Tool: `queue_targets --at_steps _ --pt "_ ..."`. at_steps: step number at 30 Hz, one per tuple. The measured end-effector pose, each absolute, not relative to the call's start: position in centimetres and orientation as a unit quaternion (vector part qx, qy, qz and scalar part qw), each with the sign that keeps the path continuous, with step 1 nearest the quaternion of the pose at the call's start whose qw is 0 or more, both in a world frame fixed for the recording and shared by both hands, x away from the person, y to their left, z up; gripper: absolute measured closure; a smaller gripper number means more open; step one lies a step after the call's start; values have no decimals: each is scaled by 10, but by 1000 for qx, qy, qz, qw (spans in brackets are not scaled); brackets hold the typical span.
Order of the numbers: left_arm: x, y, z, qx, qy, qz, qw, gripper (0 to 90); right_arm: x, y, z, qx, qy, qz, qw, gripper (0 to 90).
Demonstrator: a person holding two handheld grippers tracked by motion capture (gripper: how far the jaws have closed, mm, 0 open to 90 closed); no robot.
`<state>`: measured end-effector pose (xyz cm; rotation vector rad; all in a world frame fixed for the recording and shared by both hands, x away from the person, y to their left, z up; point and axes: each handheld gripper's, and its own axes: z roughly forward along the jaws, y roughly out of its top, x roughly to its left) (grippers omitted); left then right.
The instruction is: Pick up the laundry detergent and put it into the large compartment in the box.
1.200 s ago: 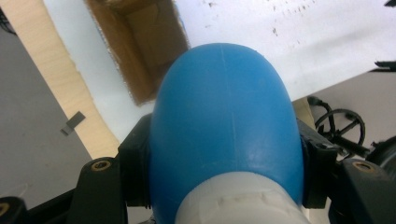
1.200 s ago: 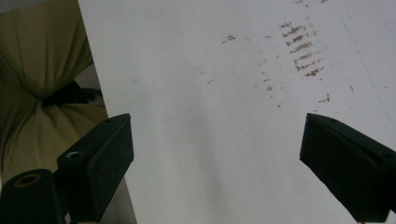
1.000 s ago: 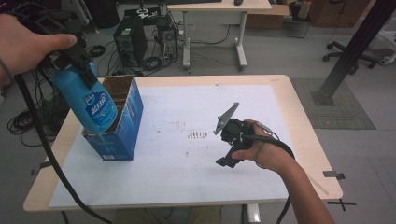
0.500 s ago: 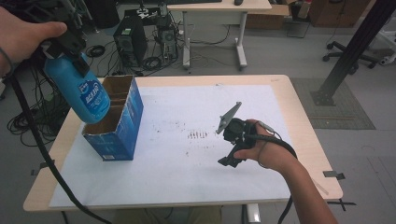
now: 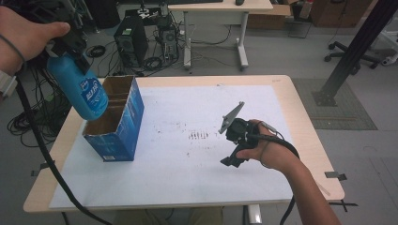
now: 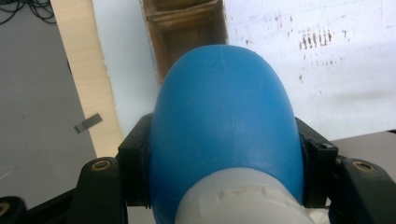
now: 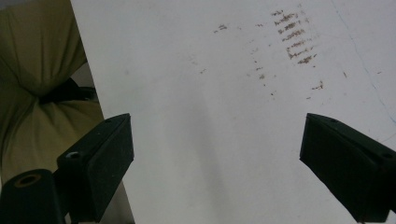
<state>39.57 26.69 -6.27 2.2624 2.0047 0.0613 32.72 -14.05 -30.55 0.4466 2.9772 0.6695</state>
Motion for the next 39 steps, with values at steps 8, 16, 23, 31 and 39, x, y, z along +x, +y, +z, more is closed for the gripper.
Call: queue_targets --at_steps 8,16,23,31,39 --pt "404 264 -71 739 671 31 61 373 329 -146 -307 150 964 217 28 97" --pt "411 266 -86 733 677 26 66 374 329 -148 -309 152 964 218 26 97" --pt "416 270 -98 729 681 28 68 373 330 -149 -311 155 964 217 24 97" --pt "422 271 -119 728 682 24 65 374 331 -149 -311 155 964 216 24 97" --pt "425 273 -139 726 684 30 59 374 330 -151 -314 159 963 215 20 97"
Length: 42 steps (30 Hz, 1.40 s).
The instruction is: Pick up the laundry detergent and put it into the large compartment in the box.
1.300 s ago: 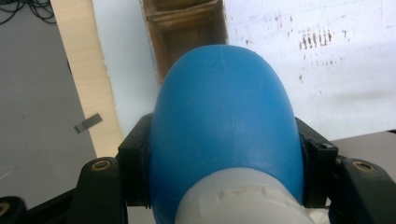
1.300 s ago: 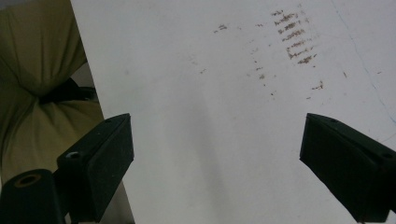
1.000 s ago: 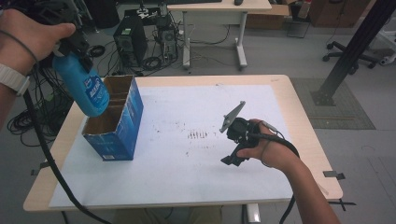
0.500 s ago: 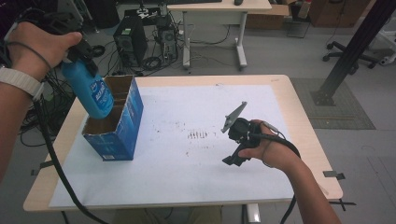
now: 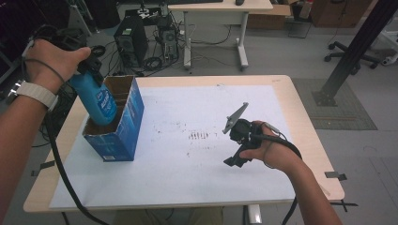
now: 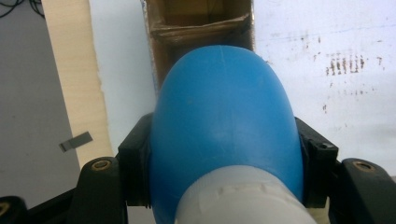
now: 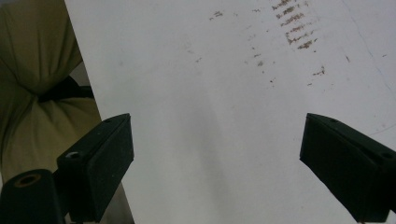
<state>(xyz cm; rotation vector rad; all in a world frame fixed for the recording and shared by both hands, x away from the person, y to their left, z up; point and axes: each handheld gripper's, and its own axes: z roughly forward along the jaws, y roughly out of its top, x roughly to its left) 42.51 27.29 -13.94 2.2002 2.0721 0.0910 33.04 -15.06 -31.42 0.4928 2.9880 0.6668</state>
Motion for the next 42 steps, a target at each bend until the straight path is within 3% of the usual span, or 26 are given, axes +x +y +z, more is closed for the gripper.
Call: queue_targets --at_steps 42 --pt "436 272 -229 728 682 31 64 374 331 -151 -323 165 964 207 12 97"
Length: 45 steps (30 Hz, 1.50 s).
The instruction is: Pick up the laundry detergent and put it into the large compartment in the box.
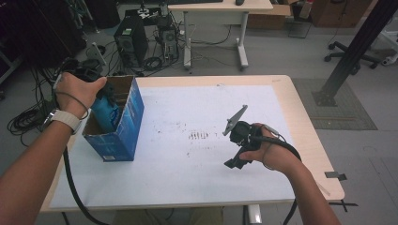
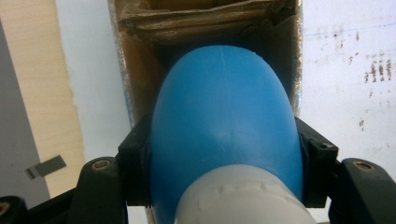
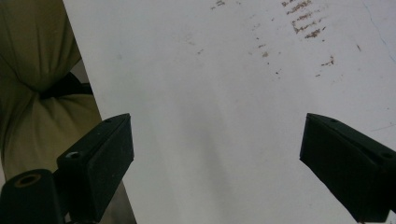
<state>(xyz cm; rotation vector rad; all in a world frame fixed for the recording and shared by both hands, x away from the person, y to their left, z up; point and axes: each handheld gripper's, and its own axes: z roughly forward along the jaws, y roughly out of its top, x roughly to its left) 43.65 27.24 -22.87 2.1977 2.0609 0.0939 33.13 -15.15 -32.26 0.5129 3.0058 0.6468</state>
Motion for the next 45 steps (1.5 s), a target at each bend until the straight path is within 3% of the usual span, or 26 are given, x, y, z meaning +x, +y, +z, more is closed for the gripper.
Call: queue_targets --at_steps 45 --pt "436 271 -284 727 683 39 51 373 327 -157 -323 173 963 207 13 97"
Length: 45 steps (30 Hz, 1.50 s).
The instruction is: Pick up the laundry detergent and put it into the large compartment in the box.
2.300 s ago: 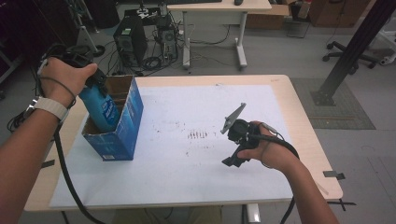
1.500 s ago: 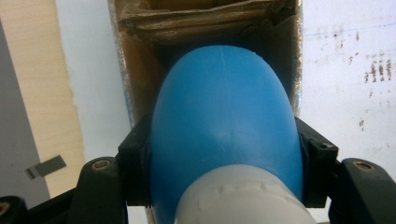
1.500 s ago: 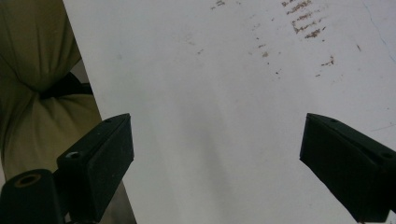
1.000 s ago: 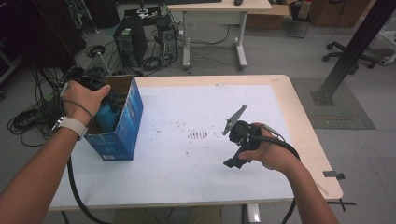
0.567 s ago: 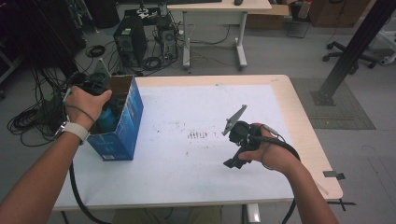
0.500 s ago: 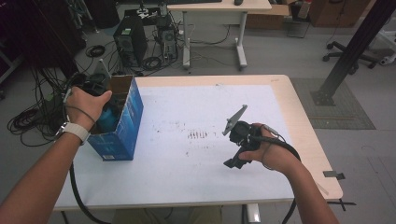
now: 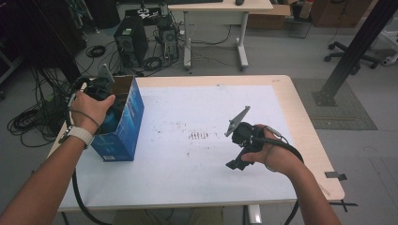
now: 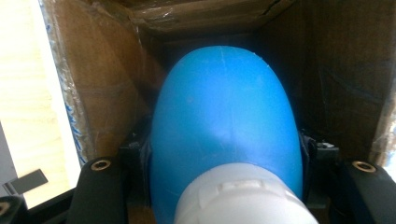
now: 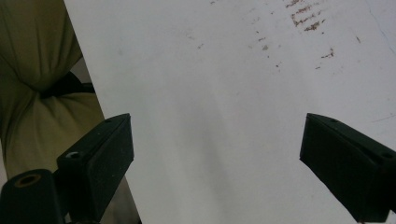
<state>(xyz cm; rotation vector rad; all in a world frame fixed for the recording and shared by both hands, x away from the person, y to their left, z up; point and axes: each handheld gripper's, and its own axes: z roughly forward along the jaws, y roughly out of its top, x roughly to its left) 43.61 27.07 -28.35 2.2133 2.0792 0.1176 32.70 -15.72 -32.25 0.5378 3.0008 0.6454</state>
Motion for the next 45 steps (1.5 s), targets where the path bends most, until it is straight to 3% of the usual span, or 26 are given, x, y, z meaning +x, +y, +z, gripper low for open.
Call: queue_targets --at_steps 30,45 --pt "440 283 -285 726 684 14 64 367 325 -155 -323 172 964 204 11 97" --pt "441 282 -284 728 682 5 71 246 323 -158 -324 174 964 202 9 97"
